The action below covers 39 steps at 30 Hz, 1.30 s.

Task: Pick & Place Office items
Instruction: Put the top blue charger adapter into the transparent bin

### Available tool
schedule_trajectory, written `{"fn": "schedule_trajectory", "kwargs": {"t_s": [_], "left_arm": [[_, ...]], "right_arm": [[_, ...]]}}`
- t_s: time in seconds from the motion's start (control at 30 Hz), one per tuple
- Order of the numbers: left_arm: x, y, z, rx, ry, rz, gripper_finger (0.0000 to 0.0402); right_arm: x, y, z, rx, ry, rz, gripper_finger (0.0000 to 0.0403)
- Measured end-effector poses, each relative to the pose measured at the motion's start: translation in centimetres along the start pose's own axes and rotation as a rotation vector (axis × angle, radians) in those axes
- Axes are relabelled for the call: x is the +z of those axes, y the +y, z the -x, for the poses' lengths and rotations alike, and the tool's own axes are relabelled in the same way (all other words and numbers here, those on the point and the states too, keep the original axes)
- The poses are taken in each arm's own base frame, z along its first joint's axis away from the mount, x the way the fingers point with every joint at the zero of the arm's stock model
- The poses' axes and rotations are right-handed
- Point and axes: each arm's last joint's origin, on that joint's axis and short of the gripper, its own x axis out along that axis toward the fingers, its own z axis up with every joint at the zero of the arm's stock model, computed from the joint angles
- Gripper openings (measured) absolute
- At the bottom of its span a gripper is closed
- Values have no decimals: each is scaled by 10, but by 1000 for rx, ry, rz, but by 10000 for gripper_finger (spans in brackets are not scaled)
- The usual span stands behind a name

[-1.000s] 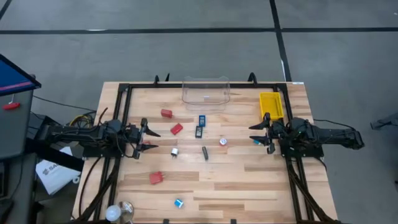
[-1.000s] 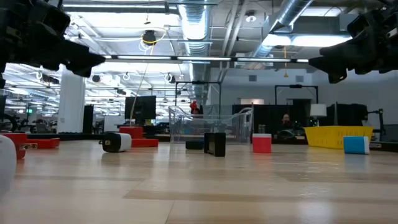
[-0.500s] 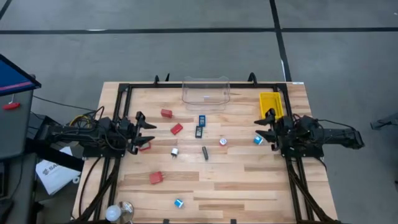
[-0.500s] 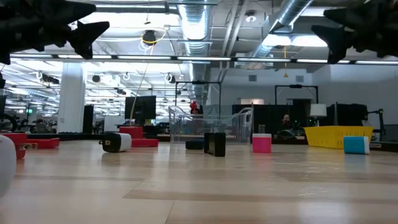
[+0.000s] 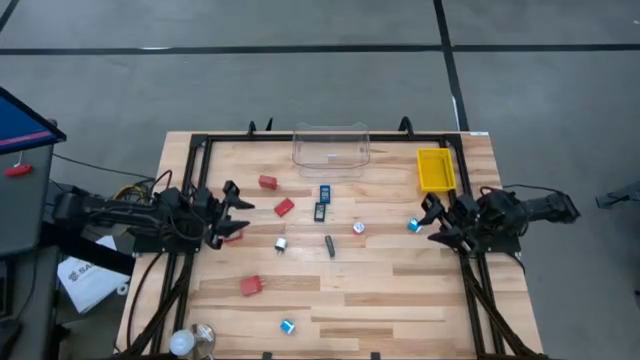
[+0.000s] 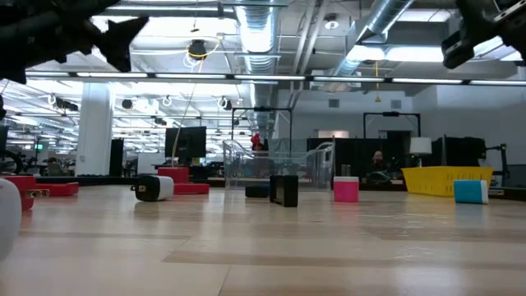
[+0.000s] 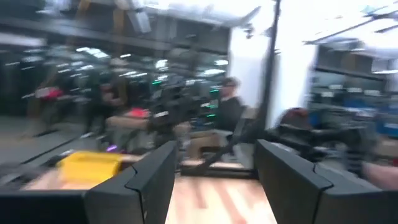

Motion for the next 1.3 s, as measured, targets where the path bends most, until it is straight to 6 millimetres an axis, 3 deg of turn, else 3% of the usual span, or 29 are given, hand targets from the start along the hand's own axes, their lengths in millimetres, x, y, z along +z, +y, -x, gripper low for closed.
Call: {"fn": "schedule_trajectory", "kwargs": {"t_s": [0.17, 0.53, 0.9, 1.3], "left_arm": [[11, -2, -3, -44, -139, -46, 214], [18, -1, -6, 19, -255, -310, 214], [0, 17, -10, 528, -91, -263, 214], [1, 17, -12, 518, -146, -205, 214]], "right_arm": [[-3, 4, -3, -38, -2, -43, 195], [-18, 6, -10, -104, 117, -62, 195], [-3, -3, -12, -272, 31, 44, 195], [15, 0, -16, -299, -4, 222, 195]]}}
